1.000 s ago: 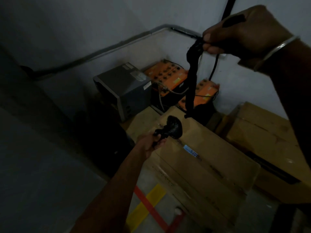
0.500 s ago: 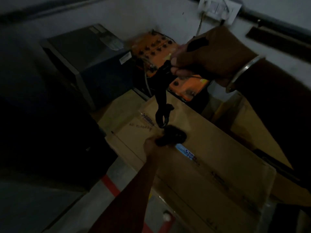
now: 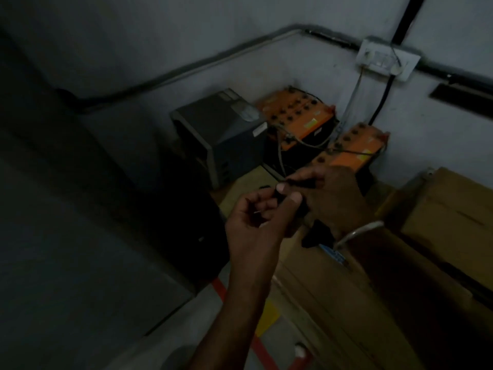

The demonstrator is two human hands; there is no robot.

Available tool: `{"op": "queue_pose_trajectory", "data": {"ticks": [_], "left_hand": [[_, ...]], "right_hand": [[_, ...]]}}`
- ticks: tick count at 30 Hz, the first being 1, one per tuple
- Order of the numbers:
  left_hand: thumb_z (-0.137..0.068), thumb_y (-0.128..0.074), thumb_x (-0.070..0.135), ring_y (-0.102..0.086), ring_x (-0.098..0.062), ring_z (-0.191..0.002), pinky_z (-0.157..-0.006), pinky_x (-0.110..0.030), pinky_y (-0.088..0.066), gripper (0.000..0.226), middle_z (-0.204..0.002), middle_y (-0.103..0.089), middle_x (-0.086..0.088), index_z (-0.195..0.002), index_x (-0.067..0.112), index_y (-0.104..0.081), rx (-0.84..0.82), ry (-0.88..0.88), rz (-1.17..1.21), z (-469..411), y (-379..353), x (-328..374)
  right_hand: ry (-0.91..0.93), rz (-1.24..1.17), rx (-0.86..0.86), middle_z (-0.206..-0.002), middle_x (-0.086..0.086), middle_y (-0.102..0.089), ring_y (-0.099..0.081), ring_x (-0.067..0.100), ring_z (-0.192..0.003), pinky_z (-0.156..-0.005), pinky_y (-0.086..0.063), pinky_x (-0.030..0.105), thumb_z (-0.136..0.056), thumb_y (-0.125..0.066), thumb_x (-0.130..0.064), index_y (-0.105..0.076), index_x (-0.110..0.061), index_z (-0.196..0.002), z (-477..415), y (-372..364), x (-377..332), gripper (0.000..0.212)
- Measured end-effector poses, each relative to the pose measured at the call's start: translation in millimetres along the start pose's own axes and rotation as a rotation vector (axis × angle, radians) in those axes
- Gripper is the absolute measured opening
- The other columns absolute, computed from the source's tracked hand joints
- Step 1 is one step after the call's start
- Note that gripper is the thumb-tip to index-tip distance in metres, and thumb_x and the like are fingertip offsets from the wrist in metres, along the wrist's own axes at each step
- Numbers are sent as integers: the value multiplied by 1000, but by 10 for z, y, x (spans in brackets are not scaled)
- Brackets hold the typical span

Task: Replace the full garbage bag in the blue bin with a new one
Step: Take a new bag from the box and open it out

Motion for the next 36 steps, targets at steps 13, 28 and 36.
{"op": "queue_pose_trajectory", "data": {"ticks": [13, 28, 36], "left_hand": [[-87, -70, 13, -72, -18, -71, -62, -28, -56, 9, -75, -75, -7, -83, 8, -76, 95, 7, -41, 1619, 2228, 1373], [-81, -78, 11, -43, -10, -37, -37, -14, -27, 23, -49, -60, 1, -60, 16, -68, 1, -203, -224, 3254, 3339, 2446], [-71, -86, 10, -49, 3, -44, -37, -14, -34, 18, -70, -64, -6, -79, 12, -70, -222, -217, -981, 3602, 3894, 3023]], "right_hand": [[-38, -204, -29, -75, 15, -69, -65, 17, -66, -61, -54, 27, -78, -79, -28, -70, 2, -74, 2574, -989, -1163, 31], [214, -27, -596, -99, 2, -75, -71, 10, -93, -77, -54, 19, -84, -71, -34, -70, -8, -107, 4436, -1781, -2035, 35], [285, 85, -682, -57, -8, -68, -61, 2, -54, -51, -47, 13, -60, -85, -27, -67, -11, -62, 4557, -1662, -2123, 24]]}}
Point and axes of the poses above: each hand's wrist, its own z-axis away from the middle knuckle, its own y-axis out of the back of the hand, x = y × z, the point moved 1 cm from there along -z, towards the middle knuckle
